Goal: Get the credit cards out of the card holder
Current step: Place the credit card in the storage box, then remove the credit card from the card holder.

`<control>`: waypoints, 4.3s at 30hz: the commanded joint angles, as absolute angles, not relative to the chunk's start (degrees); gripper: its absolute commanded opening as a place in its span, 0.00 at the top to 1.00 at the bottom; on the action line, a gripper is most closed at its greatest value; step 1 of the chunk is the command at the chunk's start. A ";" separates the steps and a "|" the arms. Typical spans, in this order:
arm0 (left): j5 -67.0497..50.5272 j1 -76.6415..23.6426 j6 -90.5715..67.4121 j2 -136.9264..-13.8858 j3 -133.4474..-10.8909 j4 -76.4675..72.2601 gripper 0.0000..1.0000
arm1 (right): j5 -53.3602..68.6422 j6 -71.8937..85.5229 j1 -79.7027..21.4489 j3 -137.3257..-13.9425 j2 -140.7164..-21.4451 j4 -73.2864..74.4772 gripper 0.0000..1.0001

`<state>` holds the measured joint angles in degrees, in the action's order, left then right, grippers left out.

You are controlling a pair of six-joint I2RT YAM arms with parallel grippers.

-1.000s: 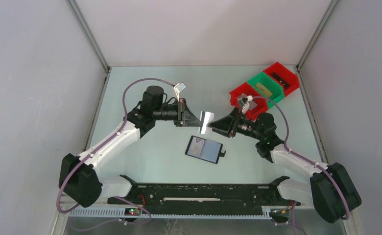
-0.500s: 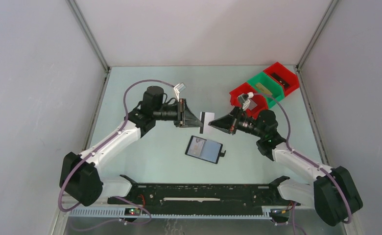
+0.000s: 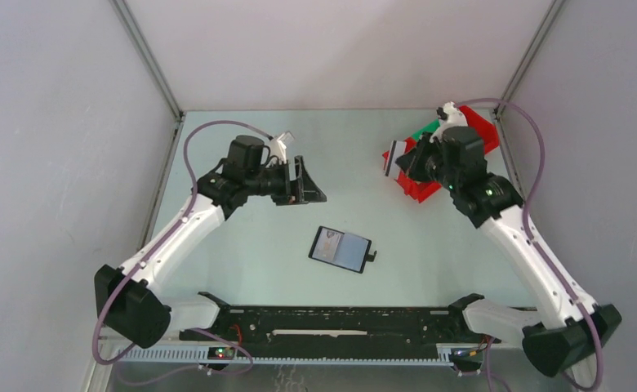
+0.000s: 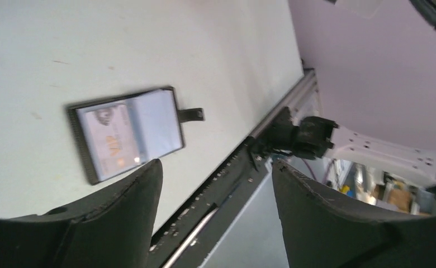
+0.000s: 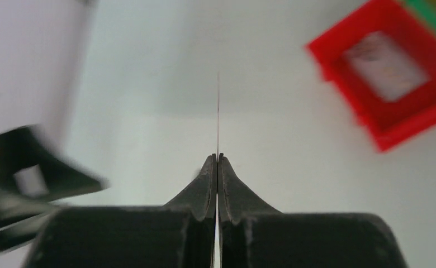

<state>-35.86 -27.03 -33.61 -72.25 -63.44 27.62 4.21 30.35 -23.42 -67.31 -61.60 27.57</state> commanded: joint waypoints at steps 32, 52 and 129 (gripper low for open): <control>-28.55 -26.02 -33.72 -70.32 -60.45 27.22 0.11 | -24.25 -32.46 -18.04 -77.90 -105.63 13.43 1.00; -29.60 -26.02 -34.01 -70.32 -58.84 25.30 0.12 | -16.07 -24.08 -17.45 -76.57 -100.67 20.82 0.67; -22.77 -35.28 -39.78 -99.22 -50.48 14.72 1.00 | 17.43 64.90 -37.04 -25.58 -93.22 -27.13 0.73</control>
<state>-22.90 -33.76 -39.16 -97.38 -49.52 15.18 17.76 64.49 -38.06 -27.51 -92.71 -24.86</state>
